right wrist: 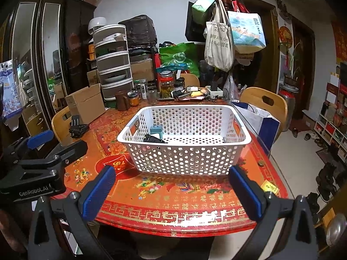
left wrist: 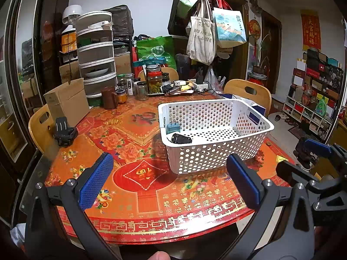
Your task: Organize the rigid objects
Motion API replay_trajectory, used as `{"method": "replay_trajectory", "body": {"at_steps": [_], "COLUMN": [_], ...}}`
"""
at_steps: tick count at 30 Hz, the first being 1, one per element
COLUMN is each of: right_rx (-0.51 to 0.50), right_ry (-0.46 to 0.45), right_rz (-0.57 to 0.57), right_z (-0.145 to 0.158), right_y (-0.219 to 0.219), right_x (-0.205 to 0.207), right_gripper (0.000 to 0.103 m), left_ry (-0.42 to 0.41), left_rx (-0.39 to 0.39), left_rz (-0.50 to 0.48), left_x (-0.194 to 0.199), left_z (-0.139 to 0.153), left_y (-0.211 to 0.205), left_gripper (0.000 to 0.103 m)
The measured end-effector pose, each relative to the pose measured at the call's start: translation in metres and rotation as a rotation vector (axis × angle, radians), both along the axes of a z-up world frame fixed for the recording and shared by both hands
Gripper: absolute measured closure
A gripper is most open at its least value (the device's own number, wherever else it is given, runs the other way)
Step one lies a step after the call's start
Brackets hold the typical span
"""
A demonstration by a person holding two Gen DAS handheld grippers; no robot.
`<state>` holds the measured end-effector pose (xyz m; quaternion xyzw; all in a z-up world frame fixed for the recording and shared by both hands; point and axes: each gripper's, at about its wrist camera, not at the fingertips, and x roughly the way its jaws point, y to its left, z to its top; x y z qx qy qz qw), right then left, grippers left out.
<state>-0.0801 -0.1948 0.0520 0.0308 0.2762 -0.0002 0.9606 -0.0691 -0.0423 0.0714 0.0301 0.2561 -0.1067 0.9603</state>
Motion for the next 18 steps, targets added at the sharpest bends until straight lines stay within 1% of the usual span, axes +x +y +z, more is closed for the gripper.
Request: {"method": "replay_trajectory", "body": {"at_steps": [18], "right_rx": [-0.009], "right_ry": [0.008], "right_rz": [0.003], "right_z": [-0.0012], "right_y": [0.0005], "right_x": [0.001], "right_gripper": [0.0], "left_ry": [0.011], "left_rx": [0.008], "left_rz": [-0.008], "left_x": [0.0002], "left_z": [-0.0016], "left_y": [0.0008], "left_gripper": [0.0]}}
